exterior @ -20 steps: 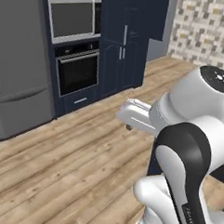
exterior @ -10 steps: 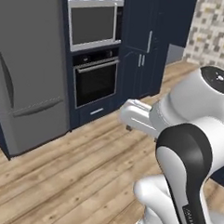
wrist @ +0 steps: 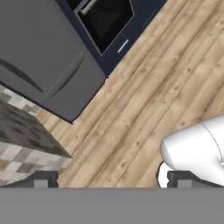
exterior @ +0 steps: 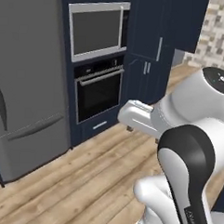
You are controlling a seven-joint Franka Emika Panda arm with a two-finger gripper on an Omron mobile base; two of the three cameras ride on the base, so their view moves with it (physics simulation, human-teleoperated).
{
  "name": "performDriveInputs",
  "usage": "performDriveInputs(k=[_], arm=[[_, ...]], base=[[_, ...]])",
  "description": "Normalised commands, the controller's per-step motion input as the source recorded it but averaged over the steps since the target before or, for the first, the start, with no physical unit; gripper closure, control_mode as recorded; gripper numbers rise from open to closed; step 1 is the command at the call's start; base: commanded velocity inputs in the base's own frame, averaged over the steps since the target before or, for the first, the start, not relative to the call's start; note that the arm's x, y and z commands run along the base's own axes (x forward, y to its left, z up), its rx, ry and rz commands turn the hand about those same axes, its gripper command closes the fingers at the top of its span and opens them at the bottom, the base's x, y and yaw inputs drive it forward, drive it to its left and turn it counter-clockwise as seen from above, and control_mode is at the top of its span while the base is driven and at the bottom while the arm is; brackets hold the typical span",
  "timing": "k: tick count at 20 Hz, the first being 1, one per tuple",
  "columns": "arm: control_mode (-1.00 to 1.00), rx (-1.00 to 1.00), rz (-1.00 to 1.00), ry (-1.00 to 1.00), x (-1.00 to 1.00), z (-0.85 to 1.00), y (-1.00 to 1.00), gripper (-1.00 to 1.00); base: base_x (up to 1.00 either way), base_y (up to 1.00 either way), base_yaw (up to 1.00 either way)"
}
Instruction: Pick up the bowls from the cabinet and place each bowl in front of a stool on the dining counter.
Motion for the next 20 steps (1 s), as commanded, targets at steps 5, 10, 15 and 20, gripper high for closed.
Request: performDriveInputs(k=[5, 10, 15, 20], arm=[[1.00, 0.00, 0.00, 0.00, 0.00, 0.00, 0.00, -1.00], [1.00, 0.00, 0.00, 0.00, 0.00, 0.00, 0.00, -1.00], [1.00, 0.00, 0.00, 0.00, 0.00, 0.00, 0.00, -1.00], [1.00, 0.00, 0.00, 0.00, 0.00, 0.00, 0.00, -1.00]], base=[[1.00, 0.21, -0.29], [1.00, 0.14, -0.30], [1.00, 0.32, -0.41], [0.94, 0.24, -0.64]])
